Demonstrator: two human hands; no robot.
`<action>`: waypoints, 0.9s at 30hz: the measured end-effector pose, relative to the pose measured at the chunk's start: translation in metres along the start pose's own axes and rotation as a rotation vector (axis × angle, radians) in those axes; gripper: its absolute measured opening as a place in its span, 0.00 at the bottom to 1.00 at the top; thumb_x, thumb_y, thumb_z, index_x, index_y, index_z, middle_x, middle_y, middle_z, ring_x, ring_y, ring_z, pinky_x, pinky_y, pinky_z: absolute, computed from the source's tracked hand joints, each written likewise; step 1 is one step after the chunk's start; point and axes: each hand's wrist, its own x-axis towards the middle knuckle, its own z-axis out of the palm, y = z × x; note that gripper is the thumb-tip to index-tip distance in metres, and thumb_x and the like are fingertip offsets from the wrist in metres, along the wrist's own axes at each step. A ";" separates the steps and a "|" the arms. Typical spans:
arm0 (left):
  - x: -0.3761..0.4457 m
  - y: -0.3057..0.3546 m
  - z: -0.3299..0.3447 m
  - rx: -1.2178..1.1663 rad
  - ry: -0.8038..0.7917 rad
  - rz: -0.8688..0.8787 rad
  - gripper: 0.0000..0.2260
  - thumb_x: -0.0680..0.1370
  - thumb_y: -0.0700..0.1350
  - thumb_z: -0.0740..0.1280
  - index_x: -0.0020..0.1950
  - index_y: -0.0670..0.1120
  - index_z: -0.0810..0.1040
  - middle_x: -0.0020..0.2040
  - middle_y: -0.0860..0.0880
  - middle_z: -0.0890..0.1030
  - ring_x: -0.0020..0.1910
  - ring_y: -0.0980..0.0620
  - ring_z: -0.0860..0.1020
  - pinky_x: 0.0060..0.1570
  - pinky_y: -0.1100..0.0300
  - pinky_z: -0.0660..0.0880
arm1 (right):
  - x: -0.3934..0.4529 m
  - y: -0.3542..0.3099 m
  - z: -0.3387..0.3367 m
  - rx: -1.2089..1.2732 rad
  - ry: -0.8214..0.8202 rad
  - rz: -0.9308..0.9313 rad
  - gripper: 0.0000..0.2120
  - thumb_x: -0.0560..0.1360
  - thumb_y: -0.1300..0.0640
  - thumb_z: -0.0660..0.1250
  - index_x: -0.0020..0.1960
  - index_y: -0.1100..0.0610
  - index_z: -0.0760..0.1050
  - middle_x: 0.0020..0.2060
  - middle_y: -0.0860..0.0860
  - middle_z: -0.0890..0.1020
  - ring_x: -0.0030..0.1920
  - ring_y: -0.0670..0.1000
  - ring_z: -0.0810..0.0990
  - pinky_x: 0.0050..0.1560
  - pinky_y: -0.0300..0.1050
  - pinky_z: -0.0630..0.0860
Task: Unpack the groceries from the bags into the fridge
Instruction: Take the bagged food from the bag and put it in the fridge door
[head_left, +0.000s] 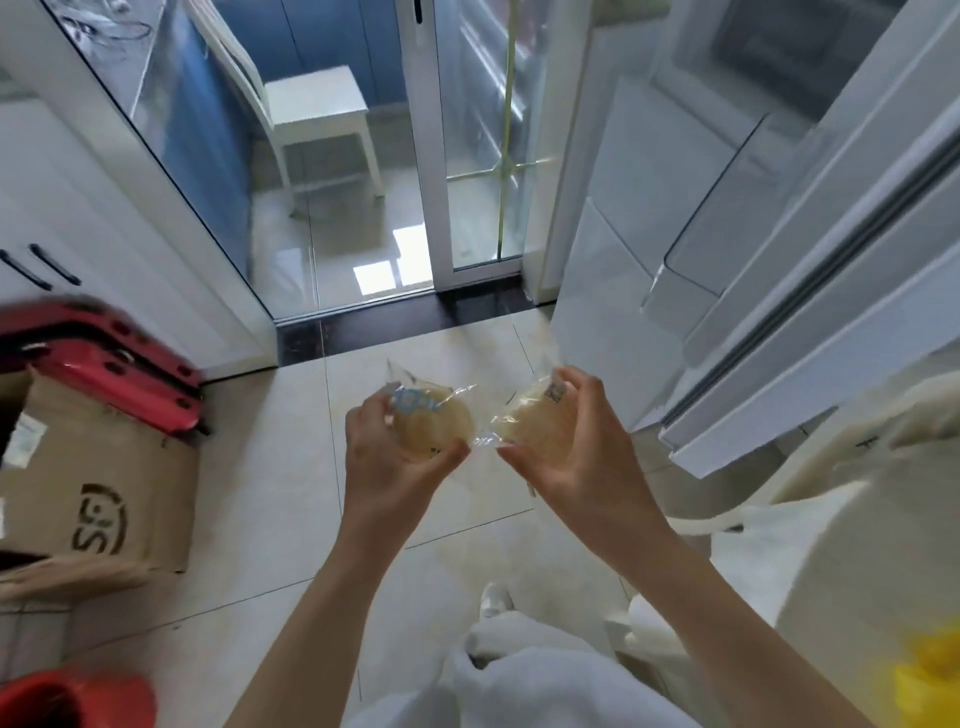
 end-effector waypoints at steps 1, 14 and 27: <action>0.010 0.004 0.002 -0.008 0.002 0.009 0.37 0.62 0.49 0.82 0.66 0.48 0.70 0.57 0.49 0.70 0.52 0.58 0.74 0.46 0.71 0.72 | 0.010 -0.004 -0.001 0.000 0.008 -0.012 0.38 0.67 0.42 0.74 0.70 0.47 0.58 0.62 0.44 0.71 0.61 0.48 0.71 0.60 0.45 0.73; 0.172 0.035 0.027 -0.070 -0.128 0.159 0.33 0.62 0.48 0.81 0.63 0.46 0.73 0.55 0.50 0.72 0.53 0.55 0.72 0.44 0.80 0.67 | 0.148 -0.038 0.002 -0.096 0.187 0.003 0.37 0.67 0.42 0.74 0.70 0.46 0.58 0.58 0.41 0.69 0.60 0.46 0.68 0.57 0.41 0.69; 0.369 0.132 0.064 -0.085 -0.481 0.406 0.37 0.60 0.48 0.82 0.65 0.50 0.70 0.57 0.53 0.69 0.54 0.53 0.73 0.50 0.62 0.74 | 0.279 -0.087 -0.017 -0.210 0.602 0.188 0.38 0.67 0.43 0.74 0.71 0.45 0.58 0.60 0.42 0.68 0.60 0.47 0.69 0.57 0.40 0.69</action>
